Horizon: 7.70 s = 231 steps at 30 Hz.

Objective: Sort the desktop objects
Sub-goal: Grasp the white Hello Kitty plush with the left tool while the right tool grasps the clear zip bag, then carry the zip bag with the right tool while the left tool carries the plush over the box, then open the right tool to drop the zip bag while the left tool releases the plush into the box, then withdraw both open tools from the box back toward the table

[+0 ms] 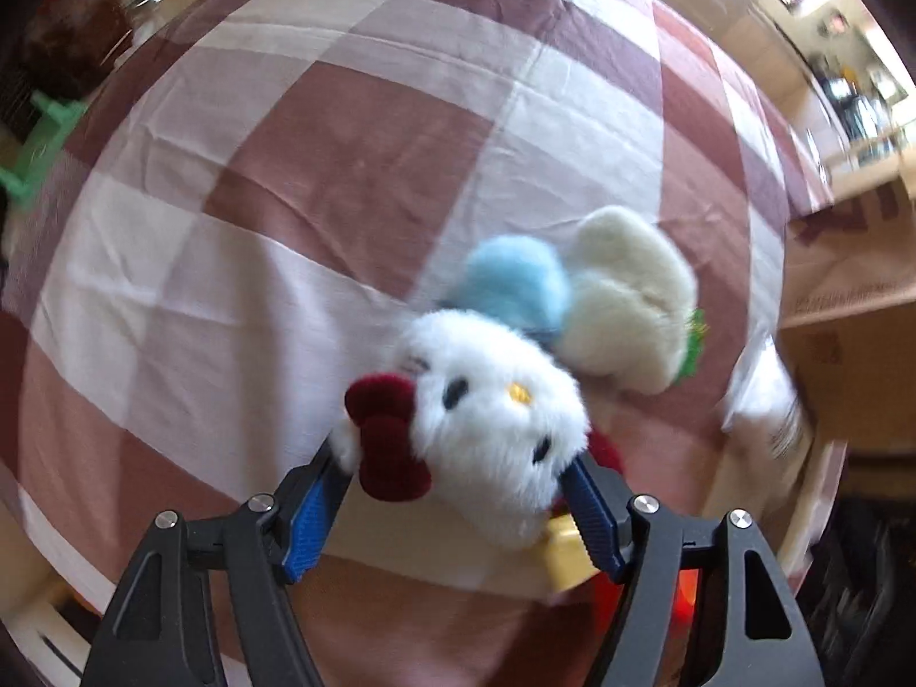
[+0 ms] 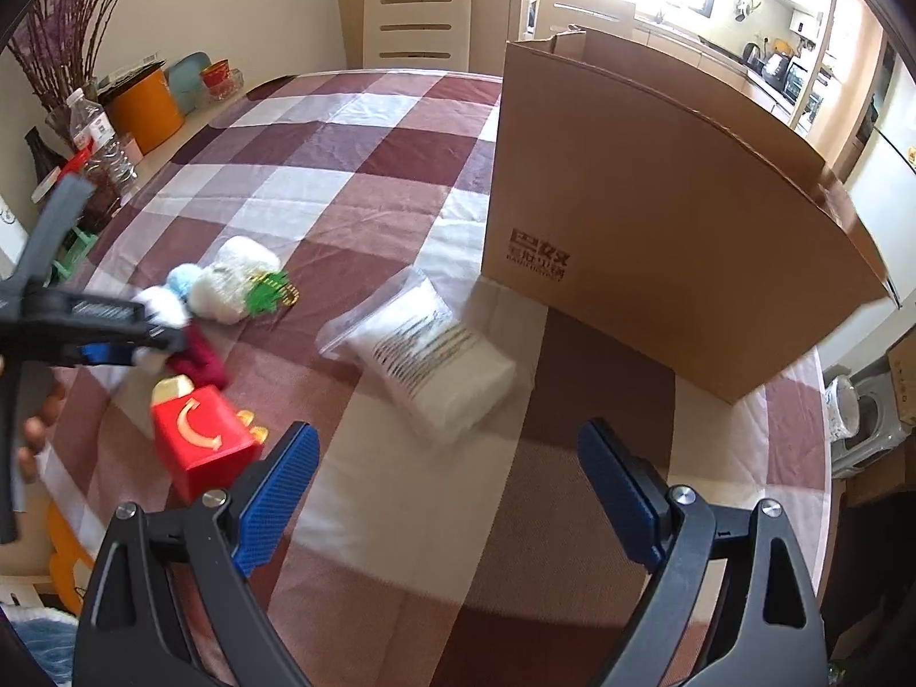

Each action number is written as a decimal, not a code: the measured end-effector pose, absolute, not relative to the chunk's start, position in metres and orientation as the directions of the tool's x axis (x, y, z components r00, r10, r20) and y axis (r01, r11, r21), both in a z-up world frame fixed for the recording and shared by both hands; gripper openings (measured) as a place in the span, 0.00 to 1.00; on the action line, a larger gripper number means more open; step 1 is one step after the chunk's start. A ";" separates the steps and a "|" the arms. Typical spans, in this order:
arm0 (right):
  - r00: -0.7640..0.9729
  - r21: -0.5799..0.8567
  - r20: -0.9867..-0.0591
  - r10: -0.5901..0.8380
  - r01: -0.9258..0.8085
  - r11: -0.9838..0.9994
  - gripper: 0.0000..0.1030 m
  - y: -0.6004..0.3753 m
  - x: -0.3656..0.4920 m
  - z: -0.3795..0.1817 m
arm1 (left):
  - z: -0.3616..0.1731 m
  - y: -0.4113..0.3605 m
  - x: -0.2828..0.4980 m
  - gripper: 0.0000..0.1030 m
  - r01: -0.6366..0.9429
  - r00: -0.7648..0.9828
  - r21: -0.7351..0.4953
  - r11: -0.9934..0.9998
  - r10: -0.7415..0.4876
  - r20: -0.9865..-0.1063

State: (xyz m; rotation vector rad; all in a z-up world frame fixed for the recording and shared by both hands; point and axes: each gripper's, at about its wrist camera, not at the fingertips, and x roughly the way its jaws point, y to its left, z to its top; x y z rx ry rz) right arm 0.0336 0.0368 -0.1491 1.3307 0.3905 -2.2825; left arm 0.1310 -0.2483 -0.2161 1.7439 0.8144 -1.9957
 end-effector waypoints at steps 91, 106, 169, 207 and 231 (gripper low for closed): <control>-0.241 0.178 -0.915 -0.325 0.480 -0.859 0.38 0.065 0.039 -0.158 | -0.143 -0.247 0.118 0.34 0.453 -0.298 -0.053 -0.890 -0.094 -0.950; -0.669 0.088 -0.699 -0.254 0.272 -0.958 0.38 0.141 0.036 0.040 | 0.046 -0.131 0.008 0.34 0.164 -0.623 -0.104 -0.981 -0.021 -0.782; -0.761 0.088 -0.620 -0.189 0.172 -0.981 0.38 0.164 -0.081 0.071 | 0.049 -0.015 -0.168 0.35 0.037 -0.531 0.026 -0.999 -0.041 -0.846; -0.730 0.092 -0.653 -0.202 0.188 -0.978 0.38 0.163 -0.092 0.060 | 0.035 -0.013 -0.179 0.35 0.021 -0.496 0.016 -1.000 -0.024 -0.868; -0.809 0.111 -0.558 -0.186 0.149 -0.983 0.93 0.170 -0.069 0.087 | 0.037 -0.031 -0.155 0.60 0.074 -0.494 0.049 -0.996 -0.079 -0.866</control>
